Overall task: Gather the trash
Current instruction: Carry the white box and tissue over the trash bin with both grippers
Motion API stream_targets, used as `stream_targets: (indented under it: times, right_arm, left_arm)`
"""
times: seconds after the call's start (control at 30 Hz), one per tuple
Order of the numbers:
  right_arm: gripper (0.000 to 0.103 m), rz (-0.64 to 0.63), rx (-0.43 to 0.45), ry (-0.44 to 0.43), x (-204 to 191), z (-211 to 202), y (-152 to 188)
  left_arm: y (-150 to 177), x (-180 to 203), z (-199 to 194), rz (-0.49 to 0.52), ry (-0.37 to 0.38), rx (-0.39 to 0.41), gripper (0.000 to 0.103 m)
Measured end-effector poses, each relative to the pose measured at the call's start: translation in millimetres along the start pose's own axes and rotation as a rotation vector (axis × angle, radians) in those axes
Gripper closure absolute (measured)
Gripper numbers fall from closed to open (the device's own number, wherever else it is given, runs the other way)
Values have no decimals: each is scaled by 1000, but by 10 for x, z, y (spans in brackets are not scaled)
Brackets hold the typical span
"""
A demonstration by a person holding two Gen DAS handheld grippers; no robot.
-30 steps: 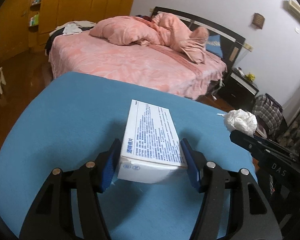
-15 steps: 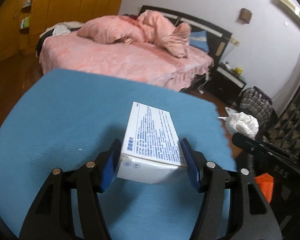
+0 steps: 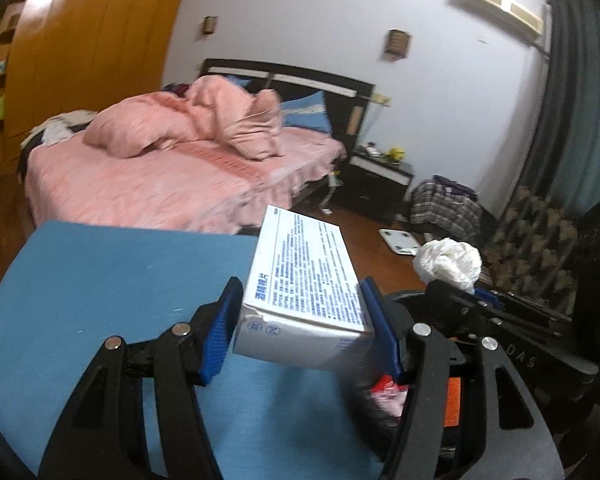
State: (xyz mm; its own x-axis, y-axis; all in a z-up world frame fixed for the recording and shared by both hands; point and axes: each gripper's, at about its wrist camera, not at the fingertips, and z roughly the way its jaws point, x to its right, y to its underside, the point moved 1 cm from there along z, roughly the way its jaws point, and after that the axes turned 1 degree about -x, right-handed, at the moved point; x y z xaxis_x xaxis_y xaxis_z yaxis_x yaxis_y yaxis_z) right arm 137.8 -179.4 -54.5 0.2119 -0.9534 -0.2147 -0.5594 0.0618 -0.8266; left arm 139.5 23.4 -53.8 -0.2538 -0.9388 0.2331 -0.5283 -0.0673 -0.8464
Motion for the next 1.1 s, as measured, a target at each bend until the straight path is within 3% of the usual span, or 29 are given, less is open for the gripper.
stream_targets:
  times: [0.4,0.67,1.1]
  right_arm:
    - [79,55,61,146,767,-706,127]
    - [79,123,23,225,1238,-796,377]
    - [79,180,-14,265,1672,-753,589]
  left_arm:
    - [45,985,-12,136,132,0,44]
    - [225,1283,218,176,197,-53,44]
    - [486,1552,757,214,250,-153,44]
